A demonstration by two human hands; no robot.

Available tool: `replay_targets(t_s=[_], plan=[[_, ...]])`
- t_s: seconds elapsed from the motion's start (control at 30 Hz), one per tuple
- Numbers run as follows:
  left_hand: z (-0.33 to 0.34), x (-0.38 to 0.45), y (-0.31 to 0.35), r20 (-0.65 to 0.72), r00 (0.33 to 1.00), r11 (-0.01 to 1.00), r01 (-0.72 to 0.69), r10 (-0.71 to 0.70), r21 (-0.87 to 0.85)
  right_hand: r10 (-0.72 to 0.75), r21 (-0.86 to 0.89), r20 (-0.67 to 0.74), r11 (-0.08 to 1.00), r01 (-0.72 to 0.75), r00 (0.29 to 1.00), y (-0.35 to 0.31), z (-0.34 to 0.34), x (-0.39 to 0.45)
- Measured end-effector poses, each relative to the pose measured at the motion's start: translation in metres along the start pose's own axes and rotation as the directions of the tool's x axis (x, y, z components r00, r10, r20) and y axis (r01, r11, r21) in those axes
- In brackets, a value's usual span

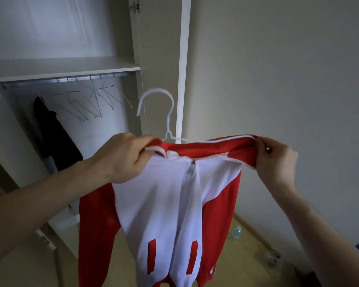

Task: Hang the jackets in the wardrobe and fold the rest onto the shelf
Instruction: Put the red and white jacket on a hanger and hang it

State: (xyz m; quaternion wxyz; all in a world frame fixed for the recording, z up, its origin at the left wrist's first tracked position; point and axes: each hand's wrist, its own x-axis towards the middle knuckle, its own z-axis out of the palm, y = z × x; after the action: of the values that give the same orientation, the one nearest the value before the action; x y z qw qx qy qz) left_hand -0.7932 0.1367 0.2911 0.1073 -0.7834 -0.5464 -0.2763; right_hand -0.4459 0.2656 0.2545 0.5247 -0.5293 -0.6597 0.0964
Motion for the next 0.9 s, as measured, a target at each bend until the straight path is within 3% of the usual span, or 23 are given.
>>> replay_targets(t_s=[0.1, 0.2, 0.27, 0.37, 0.47, 0.57, 0.63, 0.7, 0.8, 0.87, 0.9], plan=[[-0.008, 0.009, -0.003, 0.005, 0.994, 0.994, 0.107, -0.107, 0.011, -0.114, -0.055, 0.015, 0.992, 0.114, 0.993, -0.007, -0.001, 0.009], [-0.011, 0.01, -0.007, 0.046, 0.995, 0.996, 0.084, -0.083, -0.015, -0.128, -0.112, 0.14, 0.983, 0.144, 0.982, -0.004, 0.0, 0.008], [-0.006, 0.013, -0.015, 0.076, 0.985, 0.988, 0.155, -0.154, -0.006, -0.12, -0.099, 0.214, 0.985, 0.144, 0.969, -0.005, 0.001, 0.004], [0.013, 0.013, -0.02, 0.092, 0.946, 0.926, 0.324, -0.312, -0.195, -0.115, -0.064, 0.237, 0.989, 0.134, 0.965, -0.012, 0.009, -0.001], [0.035, 0.007, -0.012, 0.028, 0.91, 0.864, 0.403, -0.414, -0.303, -0.068, -0.045, 0.226, 0.996, 0.081, 0.972, -0.017, 0.015, -0.005], [0.047, 0.007, -0.008, -0.137, 0.865, 0.862, 0.44, -0.482, -0.253, -0.051, -0.058, 0.303, 0.996, 0.072, 0.952, -0.014, 0.017, -0.008], [0.045, 0.011, -0.01, -0.267, 0.847, 0.888, 0.428, -0.459, -0.168, -0.07, -0.065, 0.4, 0.992, 0.104, 0.914, -0.011, 0.015, -0.006], [0.037, 0.018, -0.015, -0.297, 0.862, 0.911, 0.401, -0.412, -0.1, -0.053, -0.047, 0.43, 0.996, 0.081, 0.902, -0.007, 0.013, -0.001], [0.032, 0.019, -0.023, -0.299, 0.92, 0.951, 0.294, -0.254, 0.096, 0.091, 0.078, 0.298, 0.99, -0.119, 0.95, -0.005, 0.009, 0.013], [0.041, 0.016, -0.017, -0.21, 0.971, 0.944, 0.171, -0.114, 0.28, 0.109, 0.164, 0.188, 0.976, -0.14, 0.976, -0.015, 0.007, 0.025], [0.046, 0.016, -0.014, -0.164, 0.98, 0.943, 0.155, -0.11, 0.294, 0.088, 0.187, 0.172, 0.975, -0.12, 0.981, -0.022, 0.006, 0.03]])
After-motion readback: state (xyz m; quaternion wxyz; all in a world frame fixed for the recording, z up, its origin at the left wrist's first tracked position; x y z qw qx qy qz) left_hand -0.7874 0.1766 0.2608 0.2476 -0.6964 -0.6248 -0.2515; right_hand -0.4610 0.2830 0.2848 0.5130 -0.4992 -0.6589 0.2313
